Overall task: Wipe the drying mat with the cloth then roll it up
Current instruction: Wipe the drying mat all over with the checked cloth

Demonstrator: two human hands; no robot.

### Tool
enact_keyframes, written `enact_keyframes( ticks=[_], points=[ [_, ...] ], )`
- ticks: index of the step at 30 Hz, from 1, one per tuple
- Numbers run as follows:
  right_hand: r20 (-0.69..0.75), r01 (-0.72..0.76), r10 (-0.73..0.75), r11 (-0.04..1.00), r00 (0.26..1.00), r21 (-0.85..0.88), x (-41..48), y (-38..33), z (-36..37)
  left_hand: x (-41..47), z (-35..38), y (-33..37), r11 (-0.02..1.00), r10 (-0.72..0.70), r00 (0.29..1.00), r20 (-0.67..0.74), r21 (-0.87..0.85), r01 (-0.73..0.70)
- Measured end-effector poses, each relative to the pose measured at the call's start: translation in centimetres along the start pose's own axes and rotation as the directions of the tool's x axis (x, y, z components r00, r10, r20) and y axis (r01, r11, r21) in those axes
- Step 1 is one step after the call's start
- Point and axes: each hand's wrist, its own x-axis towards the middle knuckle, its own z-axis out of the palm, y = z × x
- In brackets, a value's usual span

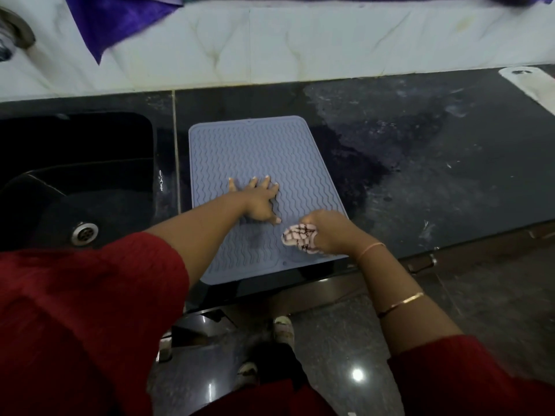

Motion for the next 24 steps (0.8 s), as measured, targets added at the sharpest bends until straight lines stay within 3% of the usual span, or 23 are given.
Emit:
enact_keyframes(
  ticks=[3,6,8,11,13,17,24],
  points=[
    [0.079,-0.02,0.018,0.999,0.997,0.03,-1.3,0.7,0.0,0.0,-0.1,0.0,1.0,-0.001,1.0,0.016,-0.011,0.001],
    [0.104,-0.033,0.016,0.985,0.994,0.17,-1.9,1.4,-0.5,0.0,-0.6,0.4,0.999,-0.009,1.0,0.009,0.044,0.008],
    [0.014,-0.021,0.017,0.943,1.0,0.332,-1.5,1.5,-1.4,0.2,-1.5,0.8,0.999,-0.01,1.0,-0.025,0.034,0.01],
    [-0.138,0.008,0.095,0.796,0.986,0.605,0.3,1.8,-3.7,0.4,-3.6,0.8,0.996,-0.061,0.987,-0.151,-0.074,0.05],
    [-0.213,0.02,0.162,0.751,0.963,0.66,2.3,2.0,-5.5,1.0,-5.0,0.4,0.994,-0.092,0.969,-0.227,-0.08,0.075],
    [-0.352,0.09,0.181,0.77,0.919,0.631,7.6,2.0,-9.1,3.0,-7.2,-1.1,0.993,-0.093,0.945,-0.314,0.046,0.113],
    [-0.444,0.114,0.013,0.959,0.896,0.259,17.0,3.1,-12.8,8.3,-10.7,-2.9,0.873,-0.119,0.968,-0.22,0.44,0.208]
  ],
)
